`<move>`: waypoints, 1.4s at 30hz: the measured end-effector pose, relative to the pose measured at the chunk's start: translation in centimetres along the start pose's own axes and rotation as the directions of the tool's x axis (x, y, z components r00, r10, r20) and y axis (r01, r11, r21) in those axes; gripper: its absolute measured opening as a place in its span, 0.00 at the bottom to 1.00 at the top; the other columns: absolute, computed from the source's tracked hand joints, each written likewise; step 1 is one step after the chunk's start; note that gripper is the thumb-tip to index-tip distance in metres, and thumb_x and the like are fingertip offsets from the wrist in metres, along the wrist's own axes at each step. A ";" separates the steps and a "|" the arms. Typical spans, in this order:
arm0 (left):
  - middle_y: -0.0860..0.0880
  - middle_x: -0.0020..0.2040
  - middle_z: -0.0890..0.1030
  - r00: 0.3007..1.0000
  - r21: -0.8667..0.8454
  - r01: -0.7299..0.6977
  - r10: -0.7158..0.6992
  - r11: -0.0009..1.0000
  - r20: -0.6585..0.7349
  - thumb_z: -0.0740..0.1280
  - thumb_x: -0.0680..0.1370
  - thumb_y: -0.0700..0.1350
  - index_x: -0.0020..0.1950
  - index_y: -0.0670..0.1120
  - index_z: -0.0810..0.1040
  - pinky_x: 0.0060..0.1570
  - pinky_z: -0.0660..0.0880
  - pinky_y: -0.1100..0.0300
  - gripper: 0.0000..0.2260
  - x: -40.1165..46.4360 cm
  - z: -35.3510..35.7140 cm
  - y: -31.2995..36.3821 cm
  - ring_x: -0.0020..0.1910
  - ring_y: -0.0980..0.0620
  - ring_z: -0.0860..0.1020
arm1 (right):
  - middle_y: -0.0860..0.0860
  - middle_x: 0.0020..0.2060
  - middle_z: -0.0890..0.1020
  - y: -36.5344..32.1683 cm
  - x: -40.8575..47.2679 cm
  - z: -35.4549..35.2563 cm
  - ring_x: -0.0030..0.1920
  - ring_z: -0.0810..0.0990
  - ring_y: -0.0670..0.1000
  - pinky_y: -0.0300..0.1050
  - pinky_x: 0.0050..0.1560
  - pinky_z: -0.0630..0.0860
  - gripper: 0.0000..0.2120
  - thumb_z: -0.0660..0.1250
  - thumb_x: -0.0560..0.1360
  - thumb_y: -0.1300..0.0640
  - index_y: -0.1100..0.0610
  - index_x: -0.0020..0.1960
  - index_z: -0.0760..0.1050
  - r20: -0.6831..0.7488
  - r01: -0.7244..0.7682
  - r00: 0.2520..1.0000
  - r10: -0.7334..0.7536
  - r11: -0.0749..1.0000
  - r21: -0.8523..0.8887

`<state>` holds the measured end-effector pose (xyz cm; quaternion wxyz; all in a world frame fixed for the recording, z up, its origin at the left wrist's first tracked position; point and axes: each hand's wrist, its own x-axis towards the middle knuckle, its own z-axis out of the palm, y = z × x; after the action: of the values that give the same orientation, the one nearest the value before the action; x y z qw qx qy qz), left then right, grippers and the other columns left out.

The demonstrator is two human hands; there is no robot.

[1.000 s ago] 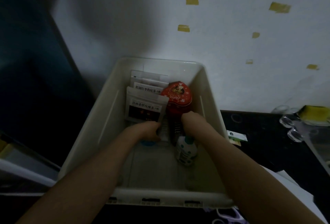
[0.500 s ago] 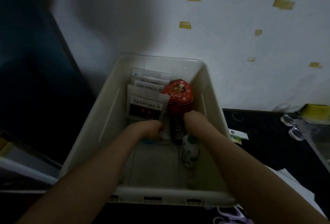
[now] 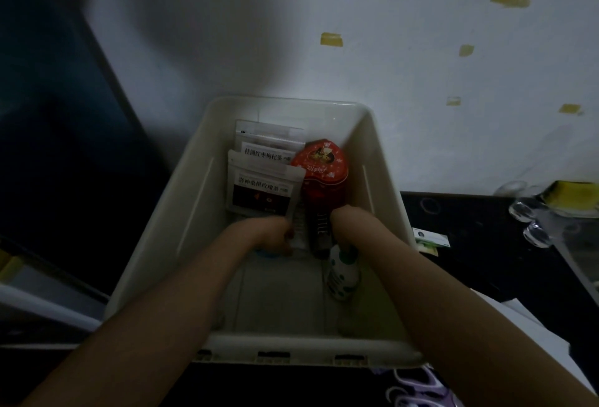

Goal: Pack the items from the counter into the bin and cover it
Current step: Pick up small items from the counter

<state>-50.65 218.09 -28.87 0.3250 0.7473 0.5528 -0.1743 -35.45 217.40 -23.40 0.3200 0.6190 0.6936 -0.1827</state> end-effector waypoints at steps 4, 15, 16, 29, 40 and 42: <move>0.46 0.63 0.76 1.000 0.007 0.005 -0.005 1.000 0.011 0.67 0.76 0.46 0.65 0.44 0.74 0.60 0.75 0.52 0.18 0.0 -0.1 0.2 0.59 0.47 0.76 | 0.58 0.70 0.66 -0.1 0.0 0.0 0.69 0.67 0.59 0.52 0.67 0.69 0.24 0.64 0.76 0.60 0.60 0.71 0.63 0.028 0.027 0.999 -0.026 0.998 -0.065; 0.46 0.64 0.75 0.999 0.026 0.026 -0.026 0.999 0.023 0.66 0.77 0.46 0.67 0.44 0.72 0.58 0.72 0.56 0.19 -0.1 0.0 0.5 0.61 0.47 0.75 | 0.58 0.71 0.65 0.0 0.1 0.0 0.70 0.66 0.58 0.49 0.67 0.67 0.23 0.60 0.79 0.59 0.61 0.72 0.62 0.083 0.036 0.996 -0.034 0.999 -0.027; 0.46 0.65 0.75 0.999 0.026 0.026 -0.026 0.999 0.022 0.66 0.77 0.46 0.67 0.44 0.72 0.58 0.72 0.56 0.19 -0.1 -0.1 0.6 0.61 0.47 0.75 | 0.59 0.71 0.65 0.0 0.1 0.1 0.69 0.67 0.58 0.49 0.67 0.67 0.23 0.61 0.78 0.59 0.61 0.72 0.62 0.072 0.043 0.997 -0.042 0.999 -0.020; 0.45 0.64 0.75 0.991 -0.072 0.008 -0.018 0.997 -0.135 0.65 0.78 0.45 0.66 0.43 0.71 0.57 0.71 0.58 0.18 -2.1 -2.7 2.0 0.61 0.47 0.74 | 0.58 0.66 0.70 0.2 0.0 0.3 0.65 0.72 0.57 0.49 0.64 0.71 0.23 0.65 0.76 0.59 0.61 0.69 0.65 -0.046 0.072 0.997 -0.063 0.971 0.227; 0.48 0.54 0.78 0.743 -0.279 -0.281 0.025 0.918 -0.668 0.65 0.76 0.41 0.59 0.43 0.76 0.52 0.72 0.63 0.12 -2.9 -5.6 14.0 0.55 0.51 0.77 | 0.58 0.49 0.82 12.9 -4.6 -3.3 0.51 0.79 0.55 0.41 0.50 0.71 0.08 0.64 0.74 0.61 0.62 0.51 0.78 -0.809 0.527 0.576 0.115 0.705 0.475; 0.46 0.56 0.79 0.697 -0.249 -0.323 0.051 0.913 -0.715 0.64 0.76 0.40 0.60 0.43 0.76 0.51 0.71 0.64 0.13 -2.0 -5.5 17.7 0.55 0.50 0.78 | 0.57 0.50 0.82 16.4 -4.7 -2.3 0.53 0.79 0.55 0.38 0.48 0.70 0.09 0.64 0.74 0.61 0.62 0.52 0.79 -0.773 0.489 0.618 0.141 0.701 0.519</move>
<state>-35.24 217.24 -18.40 0.2397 0.7387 0.5753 0.2567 -19.82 218.13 -16.23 -0.2816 0.6297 0.7015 -0.1793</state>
